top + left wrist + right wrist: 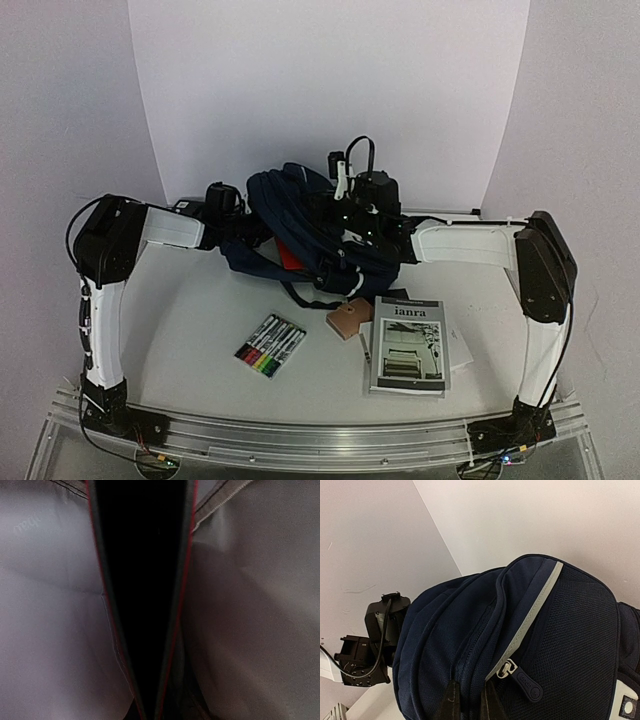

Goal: Pack the student bag
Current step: Place the files in the student bag.

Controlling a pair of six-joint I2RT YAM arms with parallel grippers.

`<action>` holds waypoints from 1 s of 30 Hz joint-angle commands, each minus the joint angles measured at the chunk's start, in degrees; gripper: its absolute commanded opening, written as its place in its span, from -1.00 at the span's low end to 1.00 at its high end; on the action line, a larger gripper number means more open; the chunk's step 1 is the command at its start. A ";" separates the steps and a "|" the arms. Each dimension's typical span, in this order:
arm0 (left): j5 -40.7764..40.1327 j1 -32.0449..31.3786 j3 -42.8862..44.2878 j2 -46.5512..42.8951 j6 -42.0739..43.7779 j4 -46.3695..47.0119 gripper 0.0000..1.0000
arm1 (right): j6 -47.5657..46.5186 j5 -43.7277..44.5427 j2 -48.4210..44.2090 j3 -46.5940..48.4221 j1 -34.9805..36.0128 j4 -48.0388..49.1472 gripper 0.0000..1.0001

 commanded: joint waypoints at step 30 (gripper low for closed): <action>-8.54 -0.02 -2.93 -10.33 14.62 -17.43 0.26 | -5.93 11.67 -3.05 1.87 0.38 2.87 -1.00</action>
